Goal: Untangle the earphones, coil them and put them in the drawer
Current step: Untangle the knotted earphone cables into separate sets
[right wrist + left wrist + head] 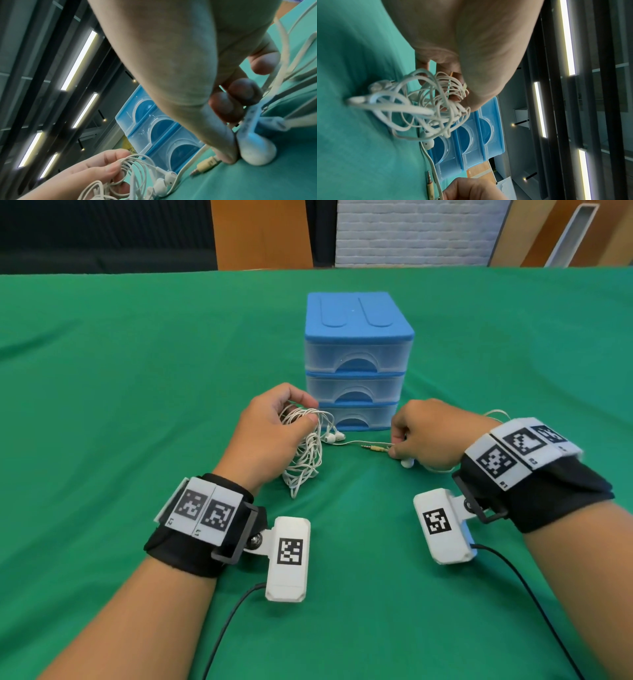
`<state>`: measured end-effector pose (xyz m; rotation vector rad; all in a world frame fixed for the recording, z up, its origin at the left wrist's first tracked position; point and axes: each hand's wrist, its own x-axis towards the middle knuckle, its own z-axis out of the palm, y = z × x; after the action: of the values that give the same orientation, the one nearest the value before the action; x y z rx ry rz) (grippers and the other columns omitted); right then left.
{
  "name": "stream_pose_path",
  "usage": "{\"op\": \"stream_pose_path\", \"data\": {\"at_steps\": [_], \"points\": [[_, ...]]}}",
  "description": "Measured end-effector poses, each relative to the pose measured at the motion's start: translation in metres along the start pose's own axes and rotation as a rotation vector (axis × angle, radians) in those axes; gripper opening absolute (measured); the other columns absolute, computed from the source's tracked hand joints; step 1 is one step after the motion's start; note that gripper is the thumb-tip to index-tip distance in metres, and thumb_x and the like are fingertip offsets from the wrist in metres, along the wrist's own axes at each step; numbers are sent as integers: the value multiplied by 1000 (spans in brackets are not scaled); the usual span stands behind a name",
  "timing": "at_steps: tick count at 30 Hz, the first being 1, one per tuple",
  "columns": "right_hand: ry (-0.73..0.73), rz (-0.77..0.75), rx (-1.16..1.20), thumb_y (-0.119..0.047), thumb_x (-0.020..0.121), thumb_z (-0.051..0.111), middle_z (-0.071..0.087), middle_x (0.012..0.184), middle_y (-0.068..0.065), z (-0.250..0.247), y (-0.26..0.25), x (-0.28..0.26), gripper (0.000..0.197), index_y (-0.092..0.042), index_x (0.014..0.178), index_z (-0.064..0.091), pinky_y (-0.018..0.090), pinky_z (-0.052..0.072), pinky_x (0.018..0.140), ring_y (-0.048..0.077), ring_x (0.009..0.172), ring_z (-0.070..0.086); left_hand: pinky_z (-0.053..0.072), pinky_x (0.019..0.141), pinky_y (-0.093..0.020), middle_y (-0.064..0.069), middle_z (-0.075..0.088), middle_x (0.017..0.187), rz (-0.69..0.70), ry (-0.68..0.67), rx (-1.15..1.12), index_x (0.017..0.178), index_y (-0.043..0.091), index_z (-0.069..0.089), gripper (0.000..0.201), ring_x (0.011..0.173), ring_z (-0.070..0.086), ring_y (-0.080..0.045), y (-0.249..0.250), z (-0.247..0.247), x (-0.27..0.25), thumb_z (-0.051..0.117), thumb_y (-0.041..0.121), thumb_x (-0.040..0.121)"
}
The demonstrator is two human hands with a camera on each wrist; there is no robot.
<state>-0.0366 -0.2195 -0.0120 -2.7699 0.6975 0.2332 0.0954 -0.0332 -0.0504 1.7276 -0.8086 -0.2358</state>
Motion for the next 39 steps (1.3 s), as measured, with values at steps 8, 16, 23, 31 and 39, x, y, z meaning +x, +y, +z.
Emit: {"op": "stream_pose_path", "data": {"at_steps": [8,16,23,31,39], "points": [[276,32,148,-27,95,64,65,83,5,-14,20,-2,17,-13,85,65,30,35,65,25,78,57,44,61,-35,-2,56,72,3,-6,-12,96,19,69,9,64,46,-17,2,0,-1,70,13,89],[511,184,291,-27,96,63,59,74,3,-42,58,-11,19,-11,87,66,31,34,63,25,72,52,44,64,-32,-6,61,75,2,-19,-19,97,19,68,9,66,51,-18,5,1,-3,70,13,90],[565,256,186,-25,96,64,60,79,12,-54,81,-14,18,-9,89,66,33,36,73,32,82,54,44,65,-32,-27,68,89,7,-38,-42,99,19,68,10,69,53,-20,8,1,-4,70,12,91],[313,285,67,-28,83,78,66,105,12,-51,87,-16,24,-30,99,61,35,45,84,31,97,58,47,68,-35,-26,68,90,17,-52,-77,101,19,68,13,72,56,-22,7,2,-4,69,10,91],[444,135,130,-9,86,59,67,91,5,-64,52,-29,22,-27,96,67,32,39,78,26,89,55,54,78,-43,-4,70,79,54,-86,-148,104,17,68,17,78,63,-22,11,2,-5,68,7,91]]}}
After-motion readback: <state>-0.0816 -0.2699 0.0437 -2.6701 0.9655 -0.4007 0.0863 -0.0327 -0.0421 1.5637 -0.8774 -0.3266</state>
